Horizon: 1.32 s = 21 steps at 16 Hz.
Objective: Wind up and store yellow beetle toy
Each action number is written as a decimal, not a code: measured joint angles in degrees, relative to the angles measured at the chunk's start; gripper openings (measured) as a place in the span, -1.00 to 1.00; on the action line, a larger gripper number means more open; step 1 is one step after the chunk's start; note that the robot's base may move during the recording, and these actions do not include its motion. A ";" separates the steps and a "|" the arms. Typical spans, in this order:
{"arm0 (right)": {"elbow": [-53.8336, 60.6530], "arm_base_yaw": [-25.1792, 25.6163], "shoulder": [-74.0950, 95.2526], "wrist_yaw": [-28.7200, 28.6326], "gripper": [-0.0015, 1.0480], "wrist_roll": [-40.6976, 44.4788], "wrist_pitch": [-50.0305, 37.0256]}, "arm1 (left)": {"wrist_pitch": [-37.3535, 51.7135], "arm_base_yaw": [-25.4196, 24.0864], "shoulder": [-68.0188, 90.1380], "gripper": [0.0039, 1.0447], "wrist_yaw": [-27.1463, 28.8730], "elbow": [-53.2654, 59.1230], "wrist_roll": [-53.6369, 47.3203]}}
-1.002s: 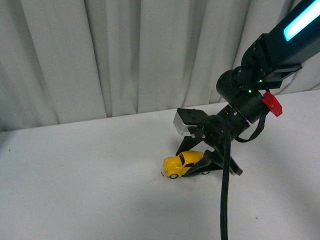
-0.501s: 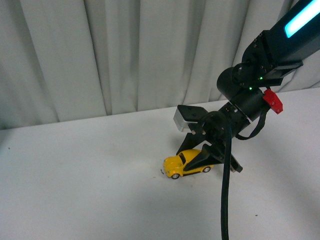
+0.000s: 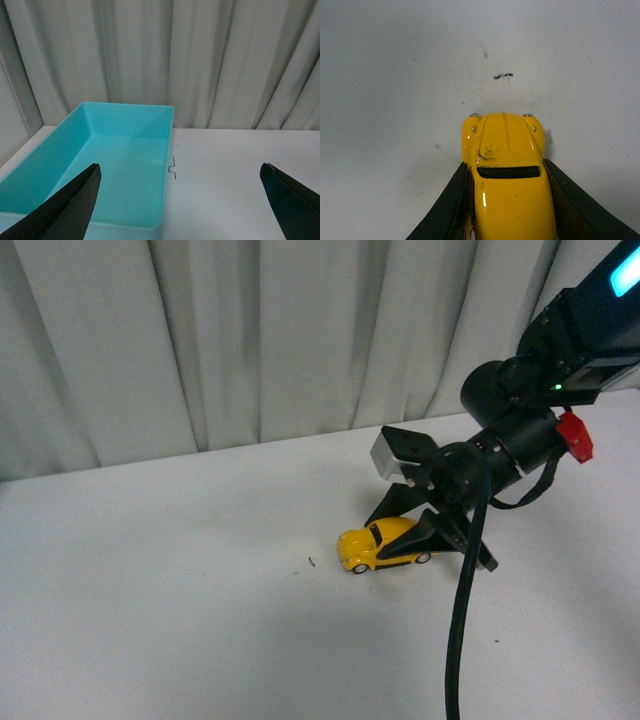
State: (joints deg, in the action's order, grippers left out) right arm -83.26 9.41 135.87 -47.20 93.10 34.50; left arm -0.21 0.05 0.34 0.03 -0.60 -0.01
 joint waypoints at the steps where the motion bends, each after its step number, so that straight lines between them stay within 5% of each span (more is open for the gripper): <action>1: 1.77 1.31 -0.59 -0.15 -0.26 0.00 -0.70 | 0.02 0.00 0.00 0.88 0.00 0.00 0.00; 16: 18.47 13.92 -7.93 0.11 -0.26 7.41 -3.32 | 0.00 0.00 0.00 0.88 0.00 0.00 0.00; 17: 19.02 13.92 -8.20 0.00 -0.20 7.39 -4.39 | 0.00 0.00 0.00 0.88 0.00 0.00 0.00; 21: 20.44 14.67 -7.34 2.08 0.57 5.66 -4.70 | 0.02 0.00 0.00 0.88 -0.02 0.00 0.00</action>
State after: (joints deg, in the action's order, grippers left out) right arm -62.83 24.08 128.53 -45.12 98.76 29.80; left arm -0.19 0.05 0.34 0.01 -0.60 -0.01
